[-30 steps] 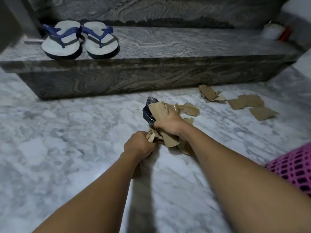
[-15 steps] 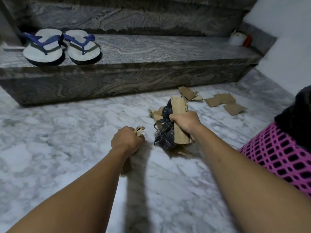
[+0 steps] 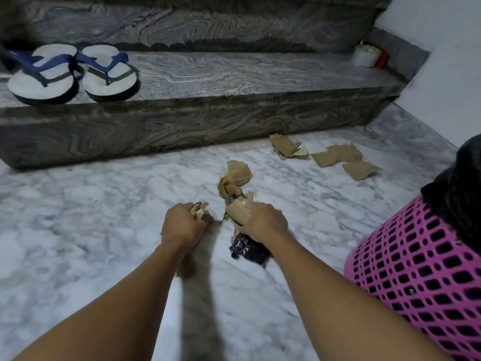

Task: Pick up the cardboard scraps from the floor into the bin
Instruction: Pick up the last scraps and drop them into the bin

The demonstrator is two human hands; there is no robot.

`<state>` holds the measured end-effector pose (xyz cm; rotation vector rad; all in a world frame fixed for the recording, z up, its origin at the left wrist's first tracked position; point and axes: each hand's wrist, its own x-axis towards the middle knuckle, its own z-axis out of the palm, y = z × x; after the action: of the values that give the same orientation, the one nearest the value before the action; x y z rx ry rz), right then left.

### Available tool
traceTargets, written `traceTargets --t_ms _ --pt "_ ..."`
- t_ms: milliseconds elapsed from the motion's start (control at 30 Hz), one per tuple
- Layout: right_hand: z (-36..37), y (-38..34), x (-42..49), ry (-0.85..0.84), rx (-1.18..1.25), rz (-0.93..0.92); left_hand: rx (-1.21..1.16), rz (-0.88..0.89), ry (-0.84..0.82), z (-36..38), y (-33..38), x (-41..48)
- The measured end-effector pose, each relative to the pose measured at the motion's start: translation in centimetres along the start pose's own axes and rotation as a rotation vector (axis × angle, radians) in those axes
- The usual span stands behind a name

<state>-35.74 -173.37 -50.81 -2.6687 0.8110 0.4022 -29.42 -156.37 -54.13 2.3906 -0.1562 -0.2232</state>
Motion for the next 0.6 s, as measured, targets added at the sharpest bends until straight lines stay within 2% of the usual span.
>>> traceTargets --t_ms 167,300,433,600 --pt "0.1 -0.2 0.6 -0.068 0.084 -0.004 0.162 0.186 0.002 1.7 -3.1 -0.7" --pt "0.7 0.2 0.8 -0.075 0.146 -0.011 0.238 0.327 0.141 2.4 -3.5 -1.1" --pt "0.9 0.7 1.1 -0.028 0.289 0.025 0.33 0.27 0.179 3.2 -3.6 -1.4" --pt "0.3 1.4 0.9 0.018 0.442 0.098 0.309 0.107 0.064 2.9 -1.6 -1.1"
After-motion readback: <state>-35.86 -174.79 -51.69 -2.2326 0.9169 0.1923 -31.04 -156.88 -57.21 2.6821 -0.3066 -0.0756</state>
